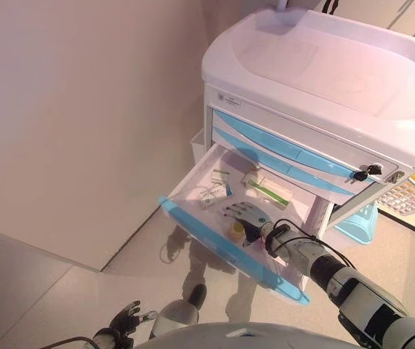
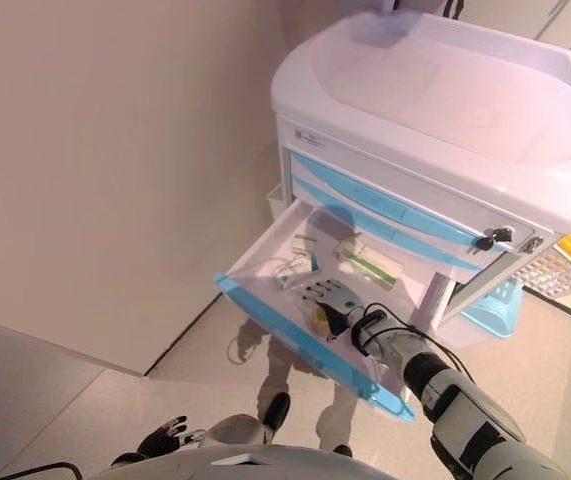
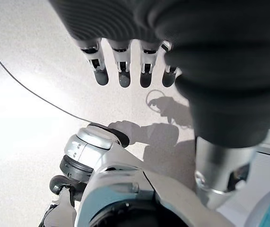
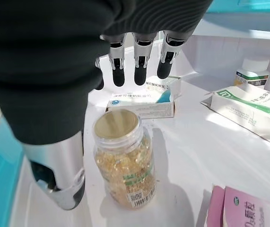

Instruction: Open the drawer and pick up the medicine

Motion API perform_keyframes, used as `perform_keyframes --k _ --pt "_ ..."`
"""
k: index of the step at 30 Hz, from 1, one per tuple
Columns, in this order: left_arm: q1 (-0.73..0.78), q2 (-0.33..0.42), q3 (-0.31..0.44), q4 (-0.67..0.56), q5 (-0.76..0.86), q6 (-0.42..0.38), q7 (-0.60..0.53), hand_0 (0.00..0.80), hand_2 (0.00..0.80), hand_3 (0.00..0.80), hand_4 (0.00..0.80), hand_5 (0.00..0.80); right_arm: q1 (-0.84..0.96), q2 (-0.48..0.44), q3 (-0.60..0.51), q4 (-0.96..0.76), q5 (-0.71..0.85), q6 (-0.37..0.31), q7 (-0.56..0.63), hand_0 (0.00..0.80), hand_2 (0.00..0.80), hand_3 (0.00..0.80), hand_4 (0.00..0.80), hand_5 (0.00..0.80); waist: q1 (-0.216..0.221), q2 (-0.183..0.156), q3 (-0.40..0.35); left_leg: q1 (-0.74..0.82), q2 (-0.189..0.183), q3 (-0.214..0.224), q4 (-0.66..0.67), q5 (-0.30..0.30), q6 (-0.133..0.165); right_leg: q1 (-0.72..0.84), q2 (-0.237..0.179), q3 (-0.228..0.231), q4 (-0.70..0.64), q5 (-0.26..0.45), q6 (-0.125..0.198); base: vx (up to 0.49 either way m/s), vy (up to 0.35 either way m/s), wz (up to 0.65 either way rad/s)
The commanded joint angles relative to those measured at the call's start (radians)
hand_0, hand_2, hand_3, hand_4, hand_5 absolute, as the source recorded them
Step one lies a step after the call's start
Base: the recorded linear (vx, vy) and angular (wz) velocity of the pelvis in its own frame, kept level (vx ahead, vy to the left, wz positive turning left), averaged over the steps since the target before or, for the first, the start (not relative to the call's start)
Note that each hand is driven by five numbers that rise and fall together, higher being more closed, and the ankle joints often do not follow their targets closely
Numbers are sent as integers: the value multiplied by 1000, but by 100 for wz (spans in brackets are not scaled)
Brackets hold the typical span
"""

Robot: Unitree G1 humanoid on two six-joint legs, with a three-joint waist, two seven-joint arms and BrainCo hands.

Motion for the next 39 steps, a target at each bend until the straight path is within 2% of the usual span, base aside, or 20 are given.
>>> perform_keyframes --k 1,7,17,39 --pt "-52 17 -51 43 12 -38 -3 0 0 0 0 0 -92 7 45 -16 5 9 -32 0 0 0 0 0 24 -18 10 27 -34 0 2 -94 12 -18 -46 6 46 19 50 0 0 0" --pt "-54 18 -47 58 13 -38 1 0 0 0 0 0 -94 9 54 -26 1 33 -12 0 0 0 0 0 20 -22 13 29 -32 2 2 -96 13 -19 -46 10 49 17 49 11 -2 0" --pt "-53 12 -52 55 17 -46 2 0 0 0 0 0 -91 23 44 -5 -11 86 -50 0 0 0 0 0 24 -18 18 29 -33 -3 2 -97 13 -17 -47 8 47 18 50 0 0 0" --pt "-47 11 -76 40 12 -44 -2 0 0 0 0 0 -80 47 36 68 -38 110 -91 0 0 0 0 0 33 -6 24 31 -36 -13 3 -95 14 -14 -51 1 50 17 53 0 0 0"
